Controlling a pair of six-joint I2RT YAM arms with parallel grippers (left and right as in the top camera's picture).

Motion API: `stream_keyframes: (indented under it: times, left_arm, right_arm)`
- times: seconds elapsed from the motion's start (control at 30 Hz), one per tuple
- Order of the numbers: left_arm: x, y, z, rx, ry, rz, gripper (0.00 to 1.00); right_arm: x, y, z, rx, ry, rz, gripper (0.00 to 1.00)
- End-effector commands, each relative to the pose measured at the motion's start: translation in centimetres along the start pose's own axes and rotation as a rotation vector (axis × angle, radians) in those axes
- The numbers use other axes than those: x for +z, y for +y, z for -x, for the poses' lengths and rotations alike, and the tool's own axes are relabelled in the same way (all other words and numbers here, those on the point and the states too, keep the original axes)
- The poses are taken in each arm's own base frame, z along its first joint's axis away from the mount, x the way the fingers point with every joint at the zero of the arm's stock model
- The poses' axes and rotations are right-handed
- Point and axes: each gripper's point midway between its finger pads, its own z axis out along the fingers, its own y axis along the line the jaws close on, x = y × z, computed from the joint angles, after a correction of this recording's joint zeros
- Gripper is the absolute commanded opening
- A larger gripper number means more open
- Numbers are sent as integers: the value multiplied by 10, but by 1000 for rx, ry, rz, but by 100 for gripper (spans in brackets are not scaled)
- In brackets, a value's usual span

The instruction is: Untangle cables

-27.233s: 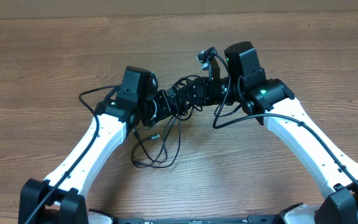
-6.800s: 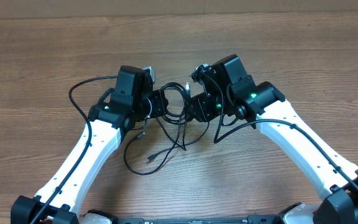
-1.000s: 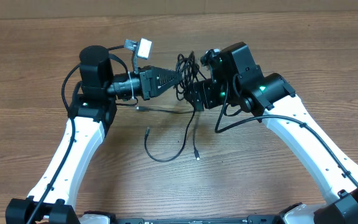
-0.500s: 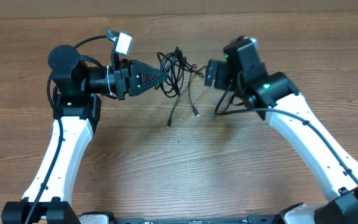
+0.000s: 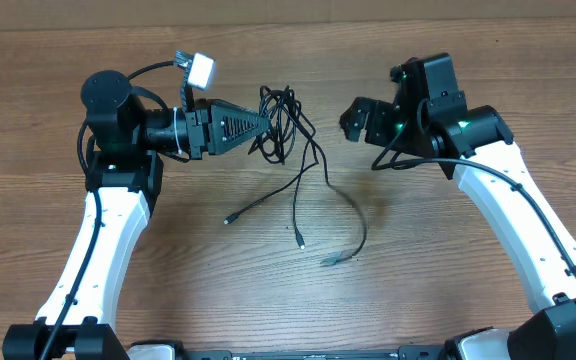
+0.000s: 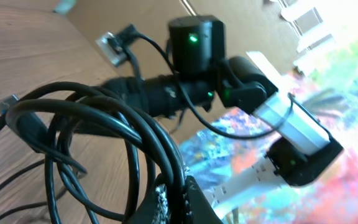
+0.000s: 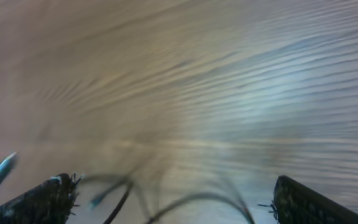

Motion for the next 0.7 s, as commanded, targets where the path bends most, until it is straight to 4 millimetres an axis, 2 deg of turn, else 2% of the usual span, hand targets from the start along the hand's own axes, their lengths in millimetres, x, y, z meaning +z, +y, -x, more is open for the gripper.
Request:
stream_keyframes:
  times: [0.0,0.1,0.3,0.43,0.47,0.6,0.67]
  left_arm:
    - [2,1,11,89,-46,47,6]
    - [2,8,11,88,-58,73,6]
    - [-4,40,21,2,-159,228,4]
    - [-6,45,23,-2,-176,253,4]
    - [-6,45,23,-1,-175,253,4]
    - [-5,45,22,-2,-173,251,4]
    - [-3,44,21,-2,-169,248,4]
  right_arm:
    - [-2,26,-15,-60,81,166,100]
    - [-5,39,-18,-63,103,240,100]
    - [-14,64,-22,-127,124,391,100]
    - [-21,80,-22,-223,112,490,99]
    - [-21,82,-20,-245,99,499,95]
    - [-22,90,-12,-285,51,522,70]
    - [-23,99,-10,-311,30,542,69]
